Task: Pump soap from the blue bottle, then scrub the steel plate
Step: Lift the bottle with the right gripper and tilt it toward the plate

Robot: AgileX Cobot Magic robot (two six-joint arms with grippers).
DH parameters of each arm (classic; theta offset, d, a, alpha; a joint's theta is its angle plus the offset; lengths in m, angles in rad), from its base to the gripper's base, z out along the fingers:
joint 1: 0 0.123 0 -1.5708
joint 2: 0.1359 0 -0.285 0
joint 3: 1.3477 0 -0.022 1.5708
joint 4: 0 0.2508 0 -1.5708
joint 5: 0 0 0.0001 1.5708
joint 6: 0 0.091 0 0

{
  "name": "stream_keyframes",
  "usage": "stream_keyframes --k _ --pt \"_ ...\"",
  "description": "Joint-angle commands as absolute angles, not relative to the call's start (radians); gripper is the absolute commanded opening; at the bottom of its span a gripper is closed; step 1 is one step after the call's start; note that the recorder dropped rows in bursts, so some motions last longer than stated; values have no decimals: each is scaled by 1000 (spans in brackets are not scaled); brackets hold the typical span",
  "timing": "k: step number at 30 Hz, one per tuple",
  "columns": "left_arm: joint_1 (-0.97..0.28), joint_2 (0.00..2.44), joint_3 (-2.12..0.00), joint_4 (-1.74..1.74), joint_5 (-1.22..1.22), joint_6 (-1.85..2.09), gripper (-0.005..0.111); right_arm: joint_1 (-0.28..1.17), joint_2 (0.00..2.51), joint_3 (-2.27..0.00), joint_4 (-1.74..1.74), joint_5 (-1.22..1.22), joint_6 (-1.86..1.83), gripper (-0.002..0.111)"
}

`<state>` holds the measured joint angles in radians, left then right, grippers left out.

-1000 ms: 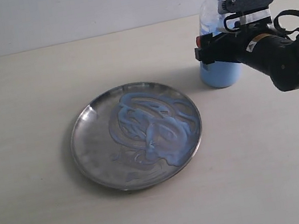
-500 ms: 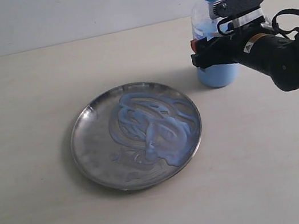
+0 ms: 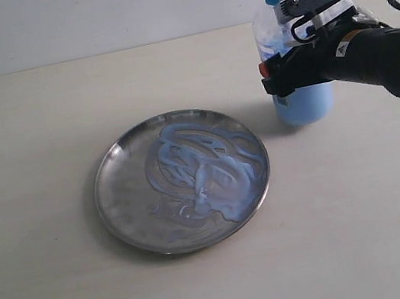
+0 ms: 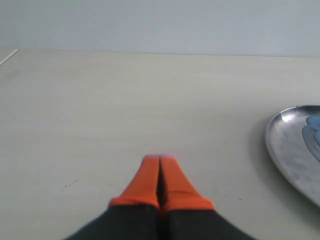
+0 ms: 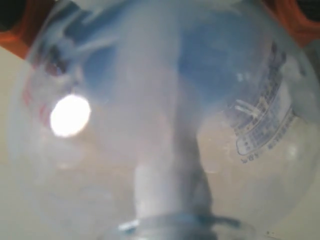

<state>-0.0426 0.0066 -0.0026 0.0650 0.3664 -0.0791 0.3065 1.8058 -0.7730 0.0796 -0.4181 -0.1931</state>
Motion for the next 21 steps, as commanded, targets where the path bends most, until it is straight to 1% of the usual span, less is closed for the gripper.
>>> stream_keyframes --k 1,9,12,16,21 --pt "-44 0 0 69 349 -83 0 315 1731 -785 67 -480 -207 0" --pt "-44 0 0 69 349 -83 0 315 1665 -784 63 -385 -209 0" --pt "-44 0 0 69 349 -83 0 336 1653 -782 60 -363 -230 0" --pt "-44 0 0 69 349 -83 0 389 1642 -750 78 -411 -257 0" --pt "-44 0 0 69 349 -83 0 395 1636 -702 135 -459 -295 0"
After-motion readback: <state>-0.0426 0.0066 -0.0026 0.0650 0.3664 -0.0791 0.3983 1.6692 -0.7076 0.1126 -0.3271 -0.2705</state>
